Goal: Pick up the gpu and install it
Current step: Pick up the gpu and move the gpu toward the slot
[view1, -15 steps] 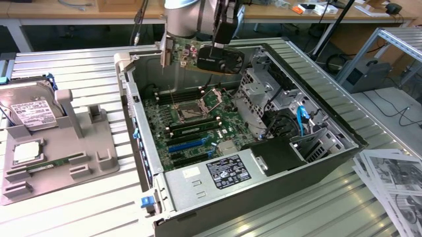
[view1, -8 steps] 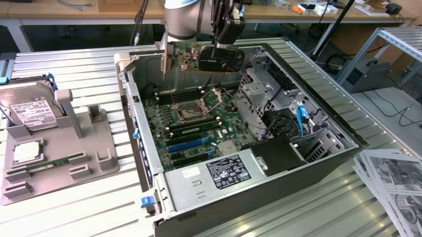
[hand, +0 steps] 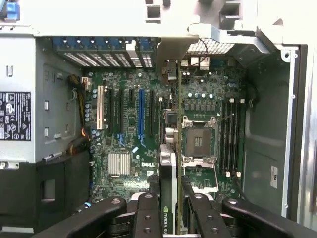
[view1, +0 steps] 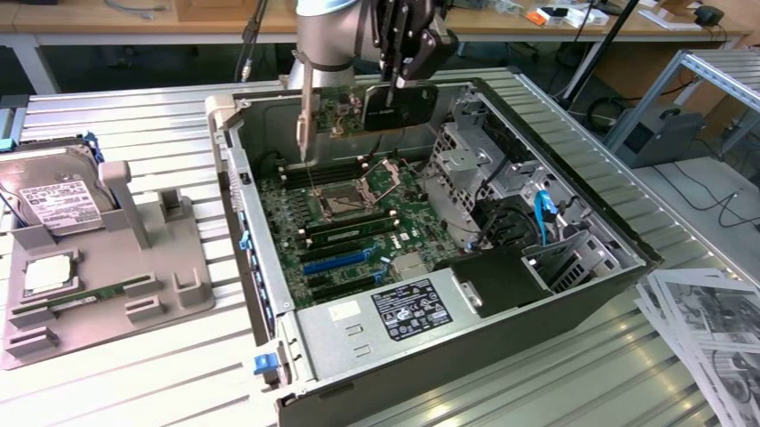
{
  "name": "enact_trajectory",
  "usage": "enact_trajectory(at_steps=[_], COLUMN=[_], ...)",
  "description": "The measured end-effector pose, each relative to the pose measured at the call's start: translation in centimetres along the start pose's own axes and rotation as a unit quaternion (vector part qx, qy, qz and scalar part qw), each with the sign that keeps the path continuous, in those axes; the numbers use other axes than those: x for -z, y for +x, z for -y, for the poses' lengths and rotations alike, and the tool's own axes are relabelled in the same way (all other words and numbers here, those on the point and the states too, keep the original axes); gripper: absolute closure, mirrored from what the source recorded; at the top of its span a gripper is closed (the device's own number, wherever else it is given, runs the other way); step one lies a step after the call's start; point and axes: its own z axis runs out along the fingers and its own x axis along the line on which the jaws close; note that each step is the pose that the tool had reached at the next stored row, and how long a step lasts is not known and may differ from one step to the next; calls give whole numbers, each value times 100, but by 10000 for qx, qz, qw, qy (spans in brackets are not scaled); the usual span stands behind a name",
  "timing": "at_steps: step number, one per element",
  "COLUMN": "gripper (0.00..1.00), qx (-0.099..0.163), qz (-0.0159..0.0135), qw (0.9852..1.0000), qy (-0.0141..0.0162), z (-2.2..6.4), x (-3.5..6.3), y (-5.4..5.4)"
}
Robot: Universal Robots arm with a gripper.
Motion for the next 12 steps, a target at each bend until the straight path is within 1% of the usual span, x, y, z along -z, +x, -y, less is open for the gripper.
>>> enact_trajectory(at_steps=[1, 2, 12], gripper=[73, 73, 73], qx=[190, 285, 285], qz=[-6, -8, -9], qw=[9998, 9996, 9996], qy=[7, 11, 11], z=[0, -1, -12], x=[0, 0, -3], y=[0, 0, -1])
